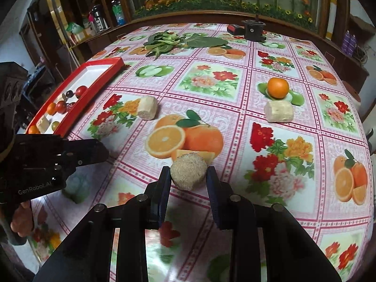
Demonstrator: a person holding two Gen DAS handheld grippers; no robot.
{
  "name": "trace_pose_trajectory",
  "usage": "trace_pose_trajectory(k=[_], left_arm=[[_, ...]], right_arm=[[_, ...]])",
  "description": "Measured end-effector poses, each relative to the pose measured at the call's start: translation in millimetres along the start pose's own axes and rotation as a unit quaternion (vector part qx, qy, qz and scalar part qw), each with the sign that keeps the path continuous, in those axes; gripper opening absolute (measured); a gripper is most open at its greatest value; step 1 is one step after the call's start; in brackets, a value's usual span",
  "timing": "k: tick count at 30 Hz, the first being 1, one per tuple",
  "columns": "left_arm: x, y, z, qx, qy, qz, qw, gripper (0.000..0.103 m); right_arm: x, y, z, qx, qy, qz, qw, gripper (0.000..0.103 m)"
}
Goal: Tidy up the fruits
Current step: 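Grasp a round beige cake with the right tool while the left tool grasps a dark date, then carry the beige cake and dark date over the white tray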
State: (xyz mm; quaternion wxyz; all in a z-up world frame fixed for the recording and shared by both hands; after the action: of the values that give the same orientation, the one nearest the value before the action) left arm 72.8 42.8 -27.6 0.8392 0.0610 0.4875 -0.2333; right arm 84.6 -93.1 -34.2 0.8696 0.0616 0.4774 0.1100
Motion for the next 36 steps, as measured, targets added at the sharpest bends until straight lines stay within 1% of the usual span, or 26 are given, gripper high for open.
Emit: trace_pose_trajectory(k=[6, 11, 18, 24, 31, 36], left_arm=[[-13, 15, 1, 0.0, -0.009, -0.002, 1.0, 0.021], [-28, 41, 3, -0.009, -0.019, 0.002, 0.9998, 0.021], [-49, 93, 3, -0.032, -0.033, 0.017, 0.9988, 0.021], [-63, 138, 3, -0.051, -0.04, 0.032, 0.9973, 0.021], [-75, 190, 5, -0.078, -0.049, 0.054, 0.9943, 0.021], [-77, 221, 13, -0.086, -0.048, 0.076, 0.9922, 0.021]], right_arm=[[2, 26, 8, -0.009, -0.001, 0.005, 1.0, 0.03], [7, 56, 20, -0.015, -0.003, 0.02, 1.0, 0.03], [19, 106, 45, -0.025, -0.003, 0.055, 0.998, 0.03], [31, 147, 62, -0.039, -0.001, 0.075, 0.996, 0.03], [43, 185, 86, -0.047, -0.003, 0.088, 0.995, 0.03], [60, 204, 102, -0.046, 0.0, 0.093, 0.995, 0.03]])
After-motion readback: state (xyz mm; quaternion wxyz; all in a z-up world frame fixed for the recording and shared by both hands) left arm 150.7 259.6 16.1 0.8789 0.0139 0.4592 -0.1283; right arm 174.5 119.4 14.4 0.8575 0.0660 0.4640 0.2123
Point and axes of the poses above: each gripper's, at about its wrist camera, not at the fingertips, and x roughly the way its jaws point, y to its left, z to its top, the point moved 6 cm from there along x, roughly the way its jaws point, and after that the axes turned 9 degrees about x, right-handed, at the moved point
